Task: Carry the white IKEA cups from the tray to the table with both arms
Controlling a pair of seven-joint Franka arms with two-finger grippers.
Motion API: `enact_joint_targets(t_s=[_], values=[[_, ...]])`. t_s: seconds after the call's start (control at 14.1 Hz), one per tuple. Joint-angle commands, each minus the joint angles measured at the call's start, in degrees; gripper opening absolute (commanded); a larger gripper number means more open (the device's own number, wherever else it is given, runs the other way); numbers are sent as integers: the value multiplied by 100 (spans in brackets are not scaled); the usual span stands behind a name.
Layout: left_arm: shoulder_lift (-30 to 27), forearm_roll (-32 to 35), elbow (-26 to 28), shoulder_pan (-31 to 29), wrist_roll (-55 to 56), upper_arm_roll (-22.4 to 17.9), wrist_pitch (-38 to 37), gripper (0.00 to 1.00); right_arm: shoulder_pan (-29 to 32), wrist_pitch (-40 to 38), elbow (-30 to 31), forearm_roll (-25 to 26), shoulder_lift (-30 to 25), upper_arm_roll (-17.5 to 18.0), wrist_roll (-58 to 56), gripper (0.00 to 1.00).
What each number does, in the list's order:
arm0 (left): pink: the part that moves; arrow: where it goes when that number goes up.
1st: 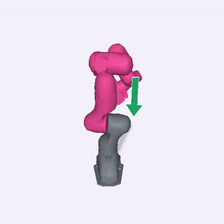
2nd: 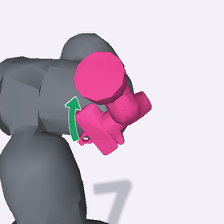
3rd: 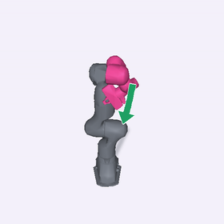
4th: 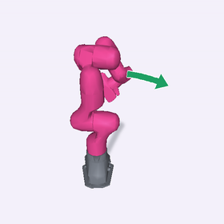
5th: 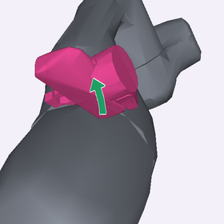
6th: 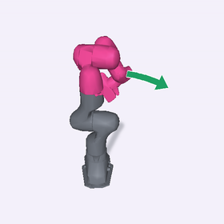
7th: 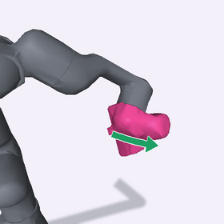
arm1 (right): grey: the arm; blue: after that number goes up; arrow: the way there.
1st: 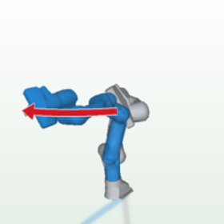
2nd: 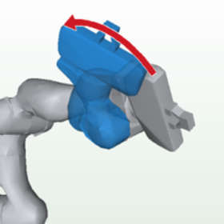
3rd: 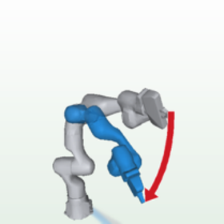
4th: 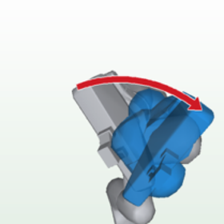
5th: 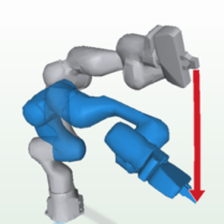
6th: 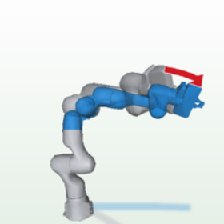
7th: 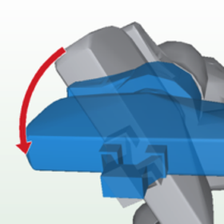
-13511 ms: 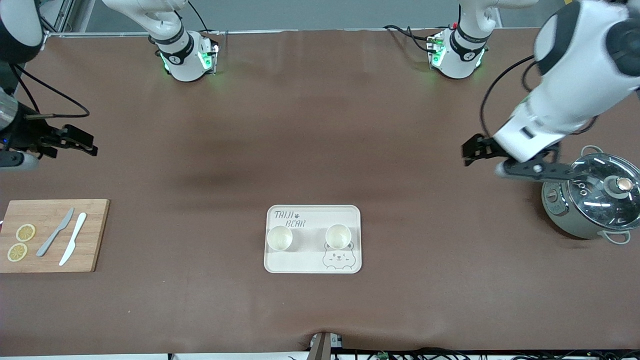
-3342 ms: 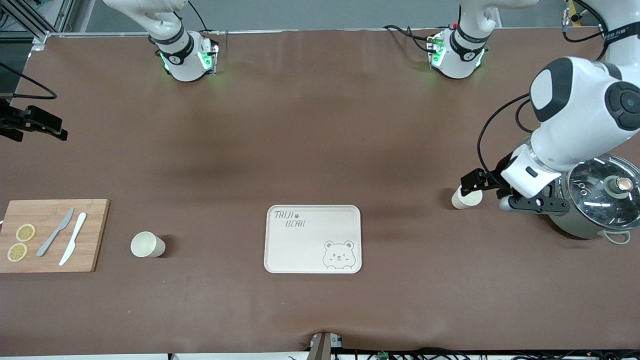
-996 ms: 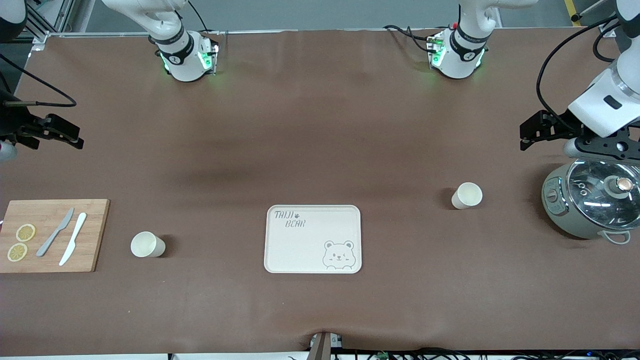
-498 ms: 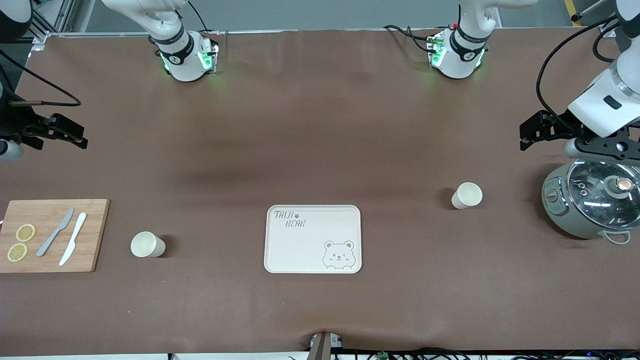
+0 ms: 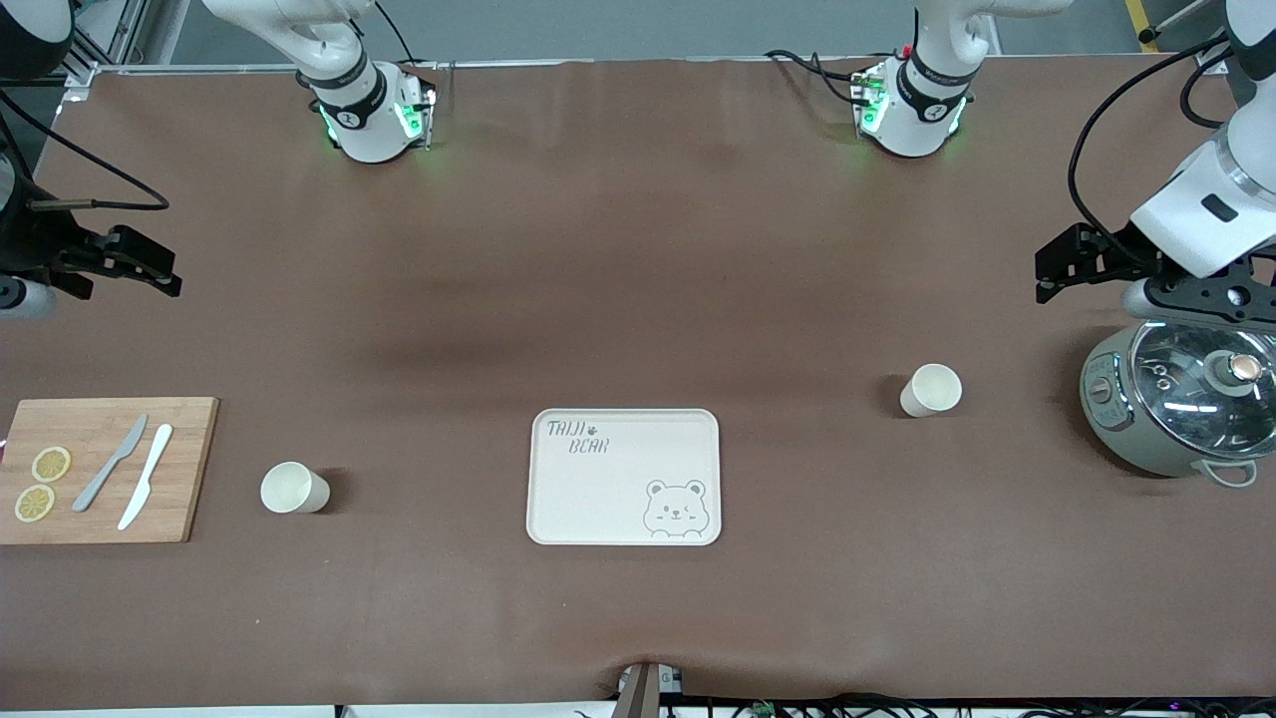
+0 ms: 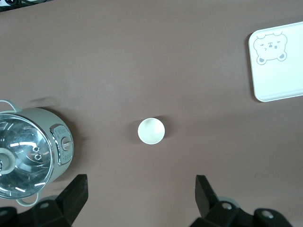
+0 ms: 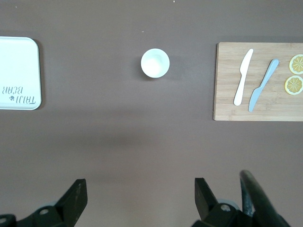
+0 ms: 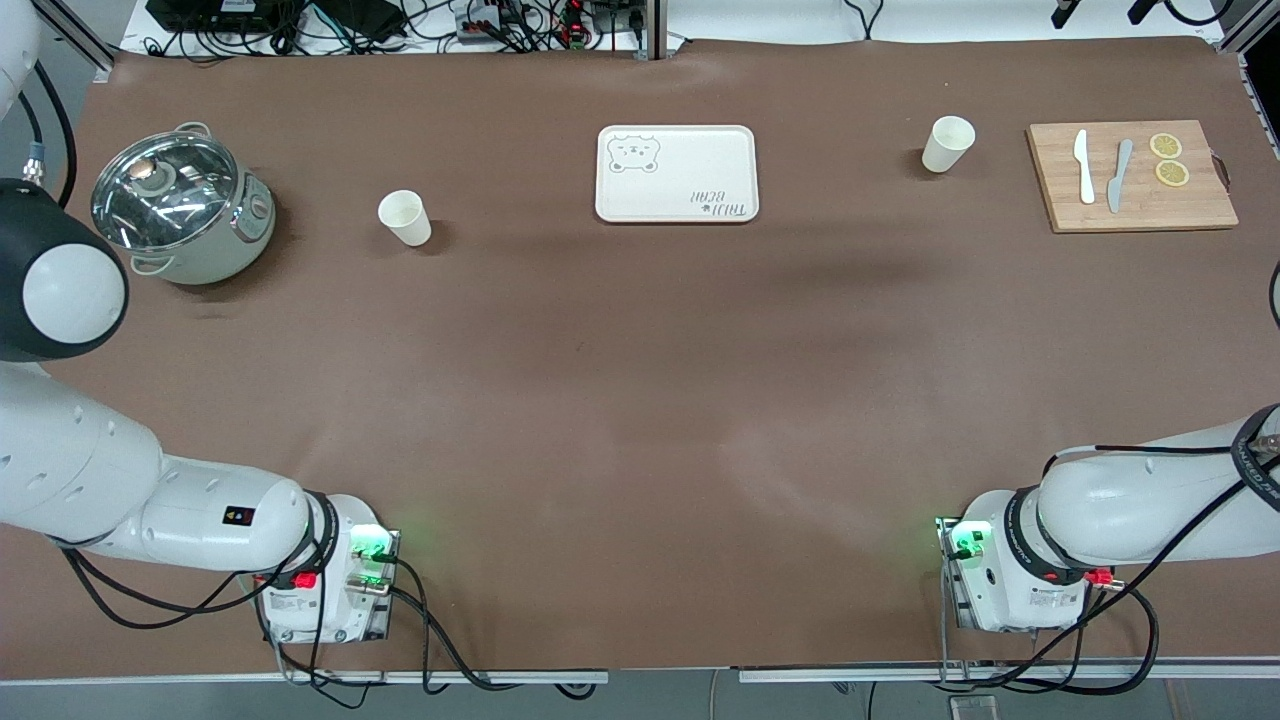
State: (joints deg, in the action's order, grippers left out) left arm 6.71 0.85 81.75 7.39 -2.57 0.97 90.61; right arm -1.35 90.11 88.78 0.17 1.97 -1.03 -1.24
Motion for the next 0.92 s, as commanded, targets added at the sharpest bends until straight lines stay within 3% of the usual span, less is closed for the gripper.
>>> enact_joint_targets(t_s=[0.0, 0.85], values=[[6, 126, -10, -44, -15, 44, 54, 100, -59, 77, 113, 115, -145, 6, 88, 100], [6, 126, -19, -53, -59, 35, 54, 100, -173, 148, 122, 115, -162, 6, 132, 100]])
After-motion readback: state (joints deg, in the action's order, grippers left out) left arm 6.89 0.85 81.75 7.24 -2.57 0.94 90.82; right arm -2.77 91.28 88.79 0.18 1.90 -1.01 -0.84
